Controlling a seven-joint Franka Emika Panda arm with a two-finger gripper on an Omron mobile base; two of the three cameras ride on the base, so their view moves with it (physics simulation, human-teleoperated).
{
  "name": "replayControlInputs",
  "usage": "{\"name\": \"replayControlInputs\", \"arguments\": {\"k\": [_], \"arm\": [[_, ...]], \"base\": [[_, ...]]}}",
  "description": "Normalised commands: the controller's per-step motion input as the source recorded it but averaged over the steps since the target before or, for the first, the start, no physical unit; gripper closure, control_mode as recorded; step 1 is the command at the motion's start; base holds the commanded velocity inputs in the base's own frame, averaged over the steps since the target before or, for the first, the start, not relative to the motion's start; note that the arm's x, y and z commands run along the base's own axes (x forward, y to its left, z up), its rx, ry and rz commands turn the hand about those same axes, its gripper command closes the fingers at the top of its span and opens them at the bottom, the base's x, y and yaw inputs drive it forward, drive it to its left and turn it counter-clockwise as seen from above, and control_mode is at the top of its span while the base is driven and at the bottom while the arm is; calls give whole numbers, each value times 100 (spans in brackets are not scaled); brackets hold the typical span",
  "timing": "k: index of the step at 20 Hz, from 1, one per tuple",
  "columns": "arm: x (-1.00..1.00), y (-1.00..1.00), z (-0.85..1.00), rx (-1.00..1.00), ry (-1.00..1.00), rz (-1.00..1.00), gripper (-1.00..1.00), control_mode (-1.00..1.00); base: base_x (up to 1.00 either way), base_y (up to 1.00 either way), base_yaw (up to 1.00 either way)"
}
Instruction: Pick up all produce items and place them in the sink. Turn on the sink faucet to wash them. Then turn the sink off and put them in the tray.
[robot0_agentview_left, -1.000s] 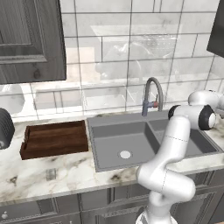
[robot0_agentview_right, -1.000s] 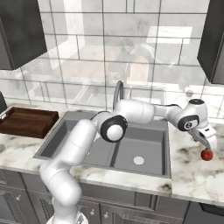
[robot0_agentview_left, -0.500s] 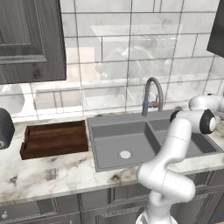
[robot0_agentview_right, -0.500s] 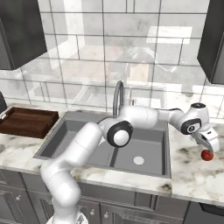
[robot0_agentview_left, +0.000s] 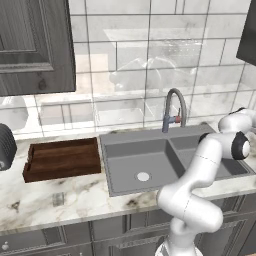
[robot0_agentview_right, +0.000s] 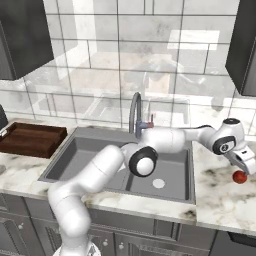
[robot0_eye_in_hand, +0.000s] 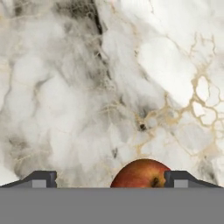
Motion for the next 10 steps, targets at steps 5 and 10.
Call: {"name": "replayControlInputs", "arguments": {"k": [5, 10], "arm": [[-13, -8, -10, 0, 0, -2, -100, -100], [-16, 3, 0, 0, 2, -3, -100, -100]], "base": [[0, 0, 0], [0, 0, 0]]}}
